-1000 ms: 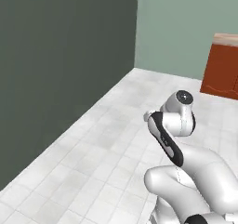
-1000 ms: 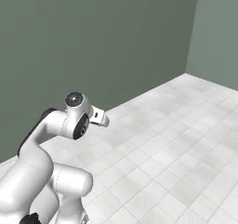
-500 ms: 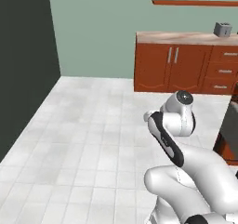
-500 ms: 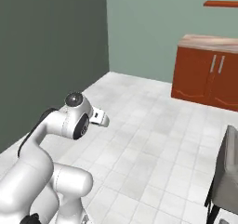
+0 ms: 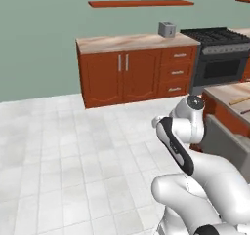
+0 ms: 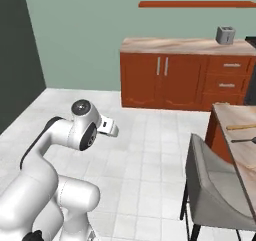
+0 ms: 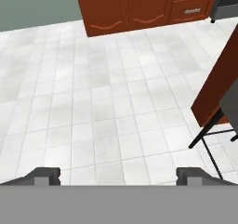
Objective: Pick up the metallic utensils from the counter and place them in the open drawer. Make sure not to pick up any wooden utensils.
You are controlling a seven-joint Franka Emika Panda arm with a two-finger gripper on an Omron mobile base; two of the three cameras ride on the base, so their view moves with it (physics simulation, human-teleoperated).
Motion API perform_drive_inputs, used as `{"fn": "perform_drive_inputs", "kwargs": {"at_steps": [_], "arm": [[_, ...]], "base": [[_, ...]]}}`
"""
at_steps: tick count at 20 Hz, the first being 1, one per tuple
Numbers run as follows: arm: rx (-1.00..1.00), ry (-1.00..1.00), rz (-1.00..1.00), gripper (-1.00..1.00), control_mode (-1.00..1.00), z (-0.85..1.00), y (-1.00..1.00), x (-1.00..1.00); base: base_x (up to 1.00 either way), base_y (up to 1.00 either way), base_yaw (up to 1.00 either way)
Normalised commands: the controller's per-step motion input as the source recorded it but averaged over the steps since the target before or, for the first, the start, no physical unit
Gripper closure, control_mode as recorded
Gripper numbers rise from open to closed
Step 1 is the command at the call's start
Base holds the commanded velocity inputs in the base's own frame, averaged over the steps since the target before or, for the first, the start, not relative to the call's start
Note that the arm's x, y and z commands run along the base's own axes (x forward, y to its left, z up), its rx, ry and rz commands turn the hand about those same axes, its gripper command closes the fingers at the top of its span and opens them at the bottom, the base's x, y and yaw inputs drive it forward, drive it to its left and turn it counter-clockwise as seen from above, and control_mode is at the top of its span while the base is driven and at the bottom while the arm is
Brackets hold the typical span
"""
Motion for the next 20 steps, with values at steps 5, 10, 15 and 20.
{"fn": "perform_drive_inputs", "kwargs": {"at_steps": [5,10,15,20], "arm": [[0.00,0.00,0.00,-1.00,1.00,0.00,0.00,0.00],[0.00,0.00,0.00,-1.00,1.00,0.00,0.00,0.00],[0.00,0.00,0.00,-1.00,1.00,0.00,0.00,0.00],[0.00,0.00,0.00,-1.00,1.00,0.00,0.00,0.00]], "base": [[0.79,0.02,-0.54],[0.62,0.07,-0.60],[0.53,0.13,-0.61],[0.59,0.11,-0.60]]}}
